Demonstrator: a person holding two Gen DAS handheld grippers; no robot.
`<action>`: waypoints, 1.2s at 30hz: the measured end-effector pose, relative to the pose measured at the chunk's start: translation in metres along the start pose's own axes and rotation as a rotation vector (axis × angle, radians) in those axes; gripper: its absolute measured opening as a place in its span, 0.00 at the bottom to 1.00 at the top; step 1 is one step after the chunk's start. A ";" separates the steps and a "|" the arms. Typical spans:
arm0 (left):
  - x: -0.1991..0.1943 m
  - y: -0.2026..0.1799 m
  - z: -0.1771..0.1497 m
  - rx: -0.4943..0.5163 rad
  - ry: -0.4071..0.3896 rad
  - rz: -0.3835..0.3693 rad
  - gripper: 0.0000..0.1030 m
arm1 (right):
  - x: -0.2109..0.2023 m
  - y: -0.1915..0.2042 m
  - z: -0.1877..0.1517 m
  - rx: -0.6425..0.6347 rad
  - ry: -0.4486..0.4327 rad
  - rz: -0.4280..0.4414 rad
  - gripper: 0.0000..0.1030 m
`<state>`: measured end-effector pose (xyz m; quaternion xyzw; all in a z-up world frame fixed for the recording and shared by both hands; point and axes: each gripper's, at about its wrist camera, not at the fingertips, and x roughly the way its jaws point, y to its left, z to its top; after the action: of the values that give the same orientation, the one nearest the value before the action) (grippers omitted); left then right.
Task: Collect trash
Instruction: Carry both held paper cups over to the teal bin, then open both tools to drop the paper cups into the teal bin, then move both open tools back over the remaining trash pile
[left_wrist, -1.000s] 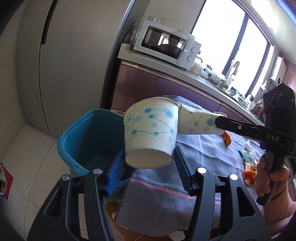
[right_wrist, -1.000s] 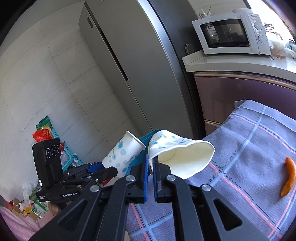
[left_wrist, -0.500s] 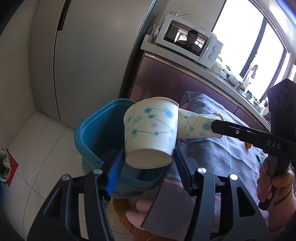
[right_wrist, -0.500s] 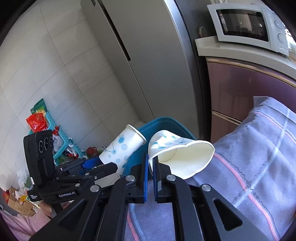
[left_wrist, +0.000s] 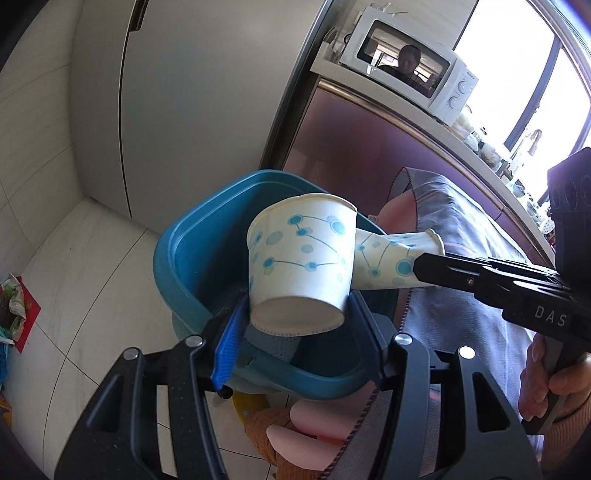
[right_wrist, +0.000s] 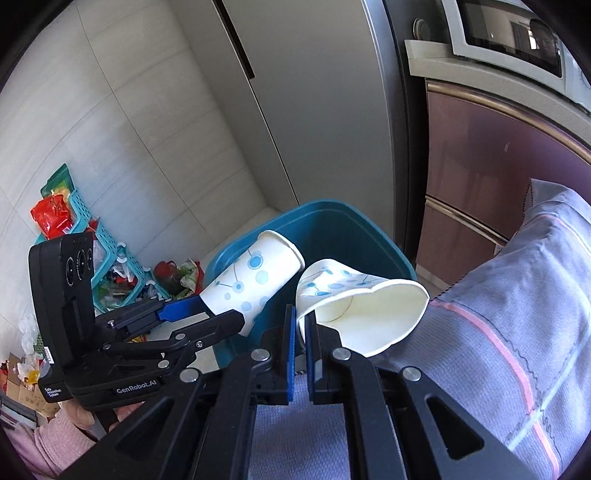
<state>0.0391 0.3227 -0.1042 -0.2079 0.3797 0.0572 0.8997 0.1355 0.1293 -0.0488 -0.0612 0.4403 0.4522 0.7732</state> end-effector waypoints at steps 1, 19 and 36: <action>0.002 0.002 -0.001 -0.003 0.003 -0.002 0.53 | 0.002 0.000 0.000 0.001 0.006 0.000 0.04; 0.031 0.000 -0.003 -0.026 0.029 -0.016 0.53 | 0.001 -0.016 -0.004 0.079 0.012 -0.008 0.13; -0.052 -0.125 -0.022 0.260 -0.124 -0.327 0.64 | -0.158 -0.040 -0.070 0.101 -0.251 -0.071 0.37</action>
<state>0.0203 0.2027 -0.0397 -0.1450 0.2891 -0.1262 0.9378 0.0900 -0.0302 0.0133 0.0195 0.3598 0.4058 0.8400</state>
